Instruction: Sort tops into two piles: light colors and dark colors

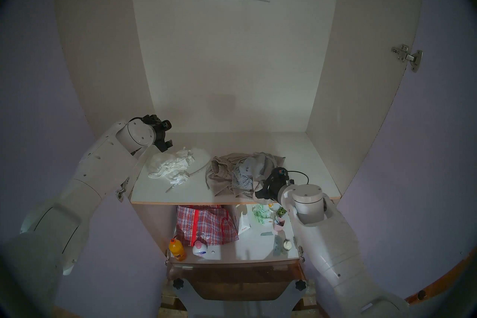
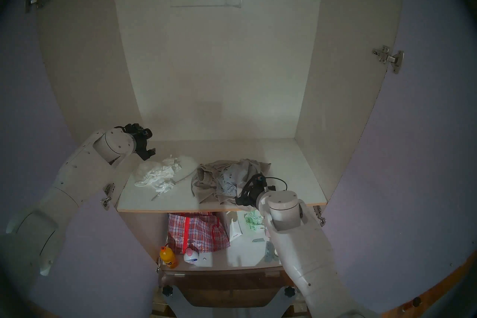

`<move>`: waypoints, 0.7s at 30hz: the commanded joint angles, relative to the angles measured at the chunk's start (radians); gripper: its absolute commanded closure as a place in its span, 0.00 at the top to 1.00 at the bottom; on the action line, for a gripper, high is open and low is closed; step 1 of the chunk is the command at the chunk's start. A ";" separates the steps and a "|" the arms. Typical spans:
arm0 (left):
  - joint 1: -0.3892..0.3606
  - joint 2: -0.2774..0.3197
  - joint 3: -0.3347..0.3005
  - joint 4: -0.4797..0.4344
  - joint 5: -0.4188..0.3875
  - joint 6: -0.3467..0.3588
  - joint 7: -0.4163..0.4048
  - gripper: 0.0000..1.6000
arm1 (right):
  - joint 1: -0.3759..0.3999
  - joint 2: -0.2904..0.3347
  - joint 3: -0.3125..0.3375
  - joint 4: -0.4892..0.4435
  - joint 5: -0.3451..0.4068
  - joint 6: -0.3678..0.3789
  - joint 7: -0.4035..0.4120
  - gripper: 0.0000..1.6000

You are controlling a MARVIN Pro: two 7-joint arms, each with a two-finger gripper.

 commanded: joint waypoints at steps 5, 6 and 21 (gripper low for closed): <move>-0.033 0.000 -0.013 -0.019 -0.002 -0.002 0.002 1.00 | 0.192 -0.059 -0.033 0.165 -0.008 -0.041 0.010 1.00; -0.033 0.000 -0.013 -0.019 -0.002 -0.002 0.002 1.00 | 0.206 -0.061 -0.035 0.177 -0.005 -0.043 0.019 1.00; -0.034 0.000 -0.013 -0.020 -0.003 -0.001 0.001 1.00 | 0.234 -0.083 -0.065 0.174 -0.051 -0.008 -0.055 1.00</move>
